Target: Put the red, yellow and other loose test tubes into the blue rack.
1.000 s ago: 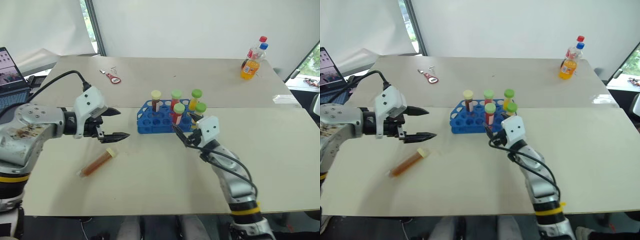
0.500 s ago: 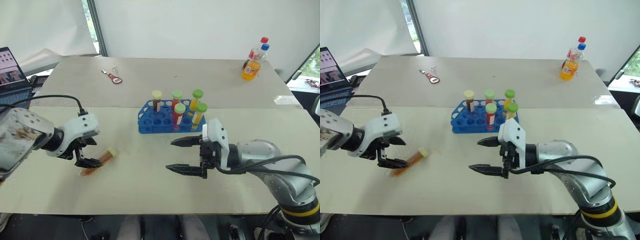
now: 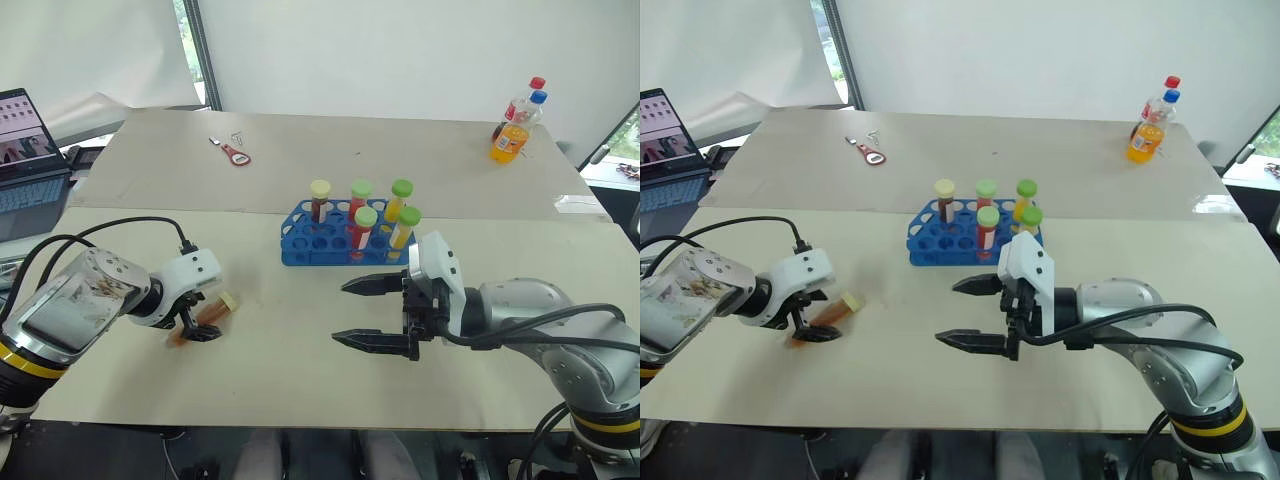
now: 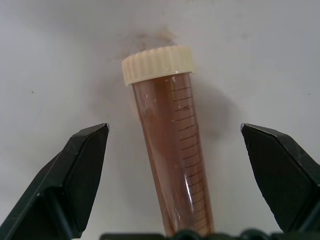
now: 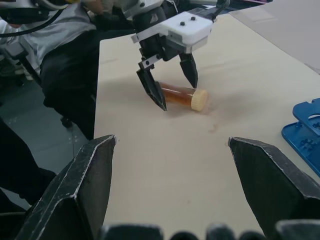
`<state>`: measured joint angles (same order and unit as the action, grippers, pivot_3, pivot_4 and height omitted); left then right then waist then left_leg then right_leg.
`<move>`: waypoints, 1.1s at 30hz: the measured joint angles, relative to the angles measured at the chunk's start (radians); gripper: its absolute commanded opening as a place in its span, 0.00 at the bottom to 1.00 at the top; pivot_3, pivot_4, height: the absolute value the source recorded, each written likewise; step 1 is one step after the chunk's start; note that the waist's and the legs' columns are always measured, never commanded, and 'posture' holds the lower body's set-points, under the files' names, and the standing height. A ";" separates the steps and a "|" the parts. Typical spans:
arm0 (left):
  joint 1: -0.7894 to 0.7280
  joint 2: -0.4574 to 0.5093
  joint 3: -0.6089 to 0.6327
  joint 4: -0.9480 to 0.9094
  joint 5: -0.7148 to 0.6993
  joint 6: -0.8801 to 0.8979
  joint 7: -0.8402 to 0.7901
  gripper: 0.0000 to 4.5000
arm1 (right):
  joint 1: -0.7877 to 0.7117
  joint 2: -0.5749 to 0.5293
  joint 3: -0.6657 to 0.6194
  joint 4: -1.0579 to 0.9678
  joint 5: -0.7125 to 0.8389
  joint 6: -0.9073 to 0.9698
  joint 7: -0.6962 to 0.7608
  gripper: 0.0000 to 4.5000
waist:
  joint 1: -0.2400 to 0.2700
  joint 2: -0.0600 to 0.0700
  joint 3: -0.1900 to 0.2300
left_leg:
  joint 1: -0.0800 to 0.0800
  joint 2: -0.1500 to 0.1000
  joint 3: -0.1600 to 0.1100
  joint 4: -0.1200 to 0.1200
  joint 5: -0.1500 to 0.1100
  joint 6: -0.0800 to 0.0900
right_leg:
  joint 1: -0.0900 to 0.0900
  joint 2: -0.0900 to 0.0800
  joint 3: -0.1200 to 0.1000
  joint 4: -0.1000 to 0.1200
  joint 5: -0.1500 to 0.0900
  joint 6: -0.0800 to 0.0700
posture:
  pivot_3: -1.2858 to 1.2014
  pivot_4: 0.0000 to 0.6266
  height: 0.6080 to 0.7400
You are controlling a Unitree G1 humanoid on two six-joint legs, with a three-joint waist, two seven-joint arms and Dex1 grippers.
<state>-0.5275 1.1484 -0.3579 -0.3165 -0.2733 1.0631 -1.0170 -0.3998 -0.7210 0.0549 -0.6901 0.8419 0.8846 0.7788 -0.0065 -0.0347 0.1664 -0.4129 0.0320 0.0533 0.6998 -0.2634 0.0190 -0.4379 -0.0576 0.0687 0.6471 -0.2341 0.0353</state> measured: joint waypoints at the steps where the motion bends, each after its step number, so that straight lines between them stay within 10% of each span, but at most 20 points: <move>1: 0.000 -0.014 -0.006 0.004 0.005 -0.003 0.005 0.88 | 0.000 -0.001 -0.001 -0.006 0.006 0.003 -0.005 0.89 | 0.001 0.000 0.000 | 0.000 0.000 0.000 0.000 0.000 0.000 | 0.000 0.000 0.000 0.000 0.000 0.000 | 0.52 0.24 0.95; 8: -0.002 -0.034 -0.015 0.019 0.041 -0.039 0.004 0.21 | 0.000 -0.026 -0.034 -0.011 0.048 0.022 -0.031 0.89 | 0.003 0.000 0.000 | 0.000 0.000 0.000 0.001 0.000 0.000 | 0.000 0.000 0.000 0.000 0.000 0.000 | 0.52 0.24 0.95; 13: -0.005 -0.052 0.000 0.056 0.041 -0.191 -0.058 0.19 | 0.027 -0.097 -0.087 -0.018 0.076 0.039 -0.033 0.89 | 0.012 0.000 0.000 | -0.001 0.000 0.000 0.002 0.000 0.000 | 0.000 -0.001 0.000 0.000 0.000 0.000 | 0.52 0.24 0.95; 26: -0.267 -0.649 0.262 0.362 -0.096 -0.490 0.086 0.19 | 0.239 -0.215 -0.268 -0.072 -0.025 -0.018 -0.087 0.89 | 0.012 -0.002 0.000 | -0.004 -0.001 -0.003 0.011 -0.002 0.003 | 0.003 -0.001 -0.001 0.000 0.002 0.003 | 0.52 0.24 0.95; 33: -0.305 -0.809 0.272 0.618 -0.037 -0.750 0.161 0.19 | 0.264 -0.216 -0.323 -0.117 -0.021 0.049 -0.214 0.89 | 0.013 -0.002 0.000 | -0.004 -0.002 -0.004 0.011 -0.002 0.003 | 0.003 -0.001 -0.001 0.000 0.002 0.003 | 0.52 0.24 0.95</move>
<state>-0.8327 0.3394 -0.0855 0.3016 -0.3101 0.3130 -0.8559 -0.1359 -0.9371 -0.2685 -0.8068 0.8207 0.9335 0.5643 0.0061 -0.0363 0.1664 -0.4165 0.0301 0.0492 0.7105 -0.2651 0.0220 -0.4348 -0.0588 0.0680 0.6471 -0.2322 0.0383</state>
